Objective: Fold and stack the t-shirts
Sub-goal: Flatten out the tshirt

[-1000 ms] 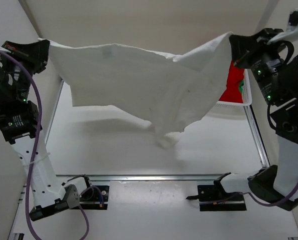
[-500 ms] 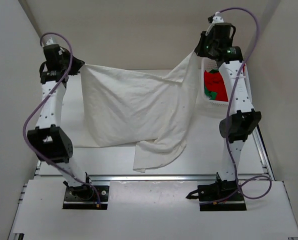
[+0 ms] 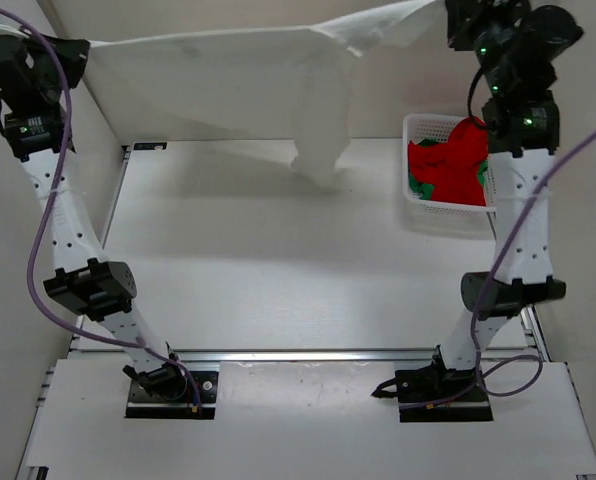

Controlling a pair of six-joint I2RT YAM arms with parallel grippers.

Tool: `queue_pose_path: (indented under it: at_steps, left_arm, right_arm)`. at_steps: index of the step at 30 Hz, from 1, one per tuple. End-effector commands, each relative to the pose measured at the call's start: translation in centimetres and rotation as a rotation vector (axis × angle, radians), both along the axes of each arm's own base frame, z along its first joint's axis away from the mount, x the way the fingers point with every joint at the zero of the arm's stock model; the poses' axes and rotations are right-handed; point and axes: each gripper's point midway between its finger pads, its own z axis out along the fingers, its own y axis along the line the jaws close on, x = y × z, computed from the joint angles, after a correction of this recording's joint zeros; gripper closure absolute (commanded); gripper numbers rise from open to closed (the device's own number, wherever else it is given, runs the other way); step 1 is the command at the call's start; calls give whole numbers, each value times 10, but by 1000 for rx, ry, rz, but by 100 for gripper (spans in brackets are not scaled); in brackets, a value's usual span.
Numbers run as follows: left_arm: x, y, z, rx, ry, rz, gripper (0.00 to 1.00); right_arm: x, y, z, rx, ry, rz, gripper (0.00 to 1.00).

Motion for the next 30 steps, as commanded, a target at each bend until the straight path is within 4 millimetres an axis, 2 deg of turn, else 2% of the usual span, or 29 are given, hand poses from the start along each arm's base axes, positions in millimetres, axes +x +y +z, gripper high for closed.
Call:
queue_pose_path:
  at_steps: [1, 2, 3, 4, 6, 7, 8, 9, 10, 11, 12, 13, 14, 15, 16, 17, 18, 19, 20, 21, 22, 24, 25, 26, 27, 28, 29, 30]
  left_arm:
    - [-34, 18, 56, 18, -133, 67, 100]
    - [-37, 22, 59, 27, -136, 87, 100]
    - [-38, 23, 57, 34, -127, 87, 100]
    - [-41, 26, 55, 32, -120, 102, 100]
    - [-41, 28, 46, 57, -84, 132, 100]
    - [-43, 27, 38, 64, -54, 139, 100]
    - [-47, 25, 38, 94, -44, 173, 100]
    - [-46, 26, 15, 122, 29, 219, 100]
    - [-52, 12, -4, 138, 70, 202, 100]
    - [-60, 24, -15, 166, 102, 298, 100]
    - [-70, 19, -44, 184, 149, 327, 100]
    - [-86, 18, -73, 187, 189, 338, 100]
    - [-94, 21, -90, 187, 212, 360, 100]
    - [-115, 21, -122, 190, 248, 381, 100]
    - [-135, 14, -158, 193, 290, 379, 100]
    - [-148, 13, -178, 199, 334, 393, 100]
    - [-167, 2, -215, 206, 388, 369, 100]
    - [-185, -14, -252, 225, 449, 328, 100]
    - [-201, -17, -262, 231, 466, 345, 100]
    - [-211, -31, -297, 227, 528, 275, 100]
    - [-225, -33, -319, 241, 574, 260, 100]
    - [-240, -40, -336, 267, 610, 211, 100]
    - [-249, -37, -341, 272, 633, 211, 100]
    - [-257, -45, -346, 279, 640, 142, 100]
    - [-267, -44, -353, 282, 675, 140, 100]
    - [-268, -53, -356, 303, 682, 116, 100]
    - [-271, -63, -359, 305, 681, 75, 100]
    - [-272, -69, -355, 297, 666, 52, 100]
  right_arm:
    - [-42, -36, 69, 8, -209, -103, 100]
    - [-39, -38, 60, 5, -173, -103, 99]
    - [-29, -45, 37, 1, -96, -129, 100]
    - [-26, -46, 27, -9, -59, -132, 100]
    - [-9, -51, -37, -37, 119, -161, 100]
    - [-17, -47, -44, -47, 136, -168, 100]
    - [-9, -51, -90, -56, 231, -213, 100]
    - [-21, -51, -89, -51, 209, -209, 100]
    - [-27, -53, -120, -42, 249, -224, 100]
    - [-27, -47, -179, -52, 366, -217, 100]
    - [-40, -50, -213, -62, 420, -237, 100]
    - [-55, -46, -218, -55, 420, -246, 100]
    - [-67, -38, -271, -69, 528, -242, 100]
    - [-87, -40, -304, -74, 594, -257, 100]
    - [-103, -32, -315, -48, 621, -235, 100]
    - [-119, -29, -353, -39, 703, -225, 100]
    - [-139, -26, -375, -37, 756, -208, 100]
    - [-157, -23, -391, -27, 826, -183, 100]
    - [-167, -19, -403, -17, 877, -164, 100]
    - [-185, -13, -412, -24, 920, -123, 100]
    - [-203, -13, -421, -34, 980, -109, 100]
    - [-232, -10, -435, -73, 1080, -82, 100]
    - [-248, -10, -437, -105, 1106, -83, 100]
    - [-258, -6, -440, -119, 1122, -62, 100]
    - [-273, -1, -441, -125, 1141, -27, 100]
    - [-288, -3, -443, -120, 1154, -11, 100]
    - [-297, -4, -439, -99, 1149, -14, 100]
    - [-298, 2, -429, -91, 1127, 9, 100]
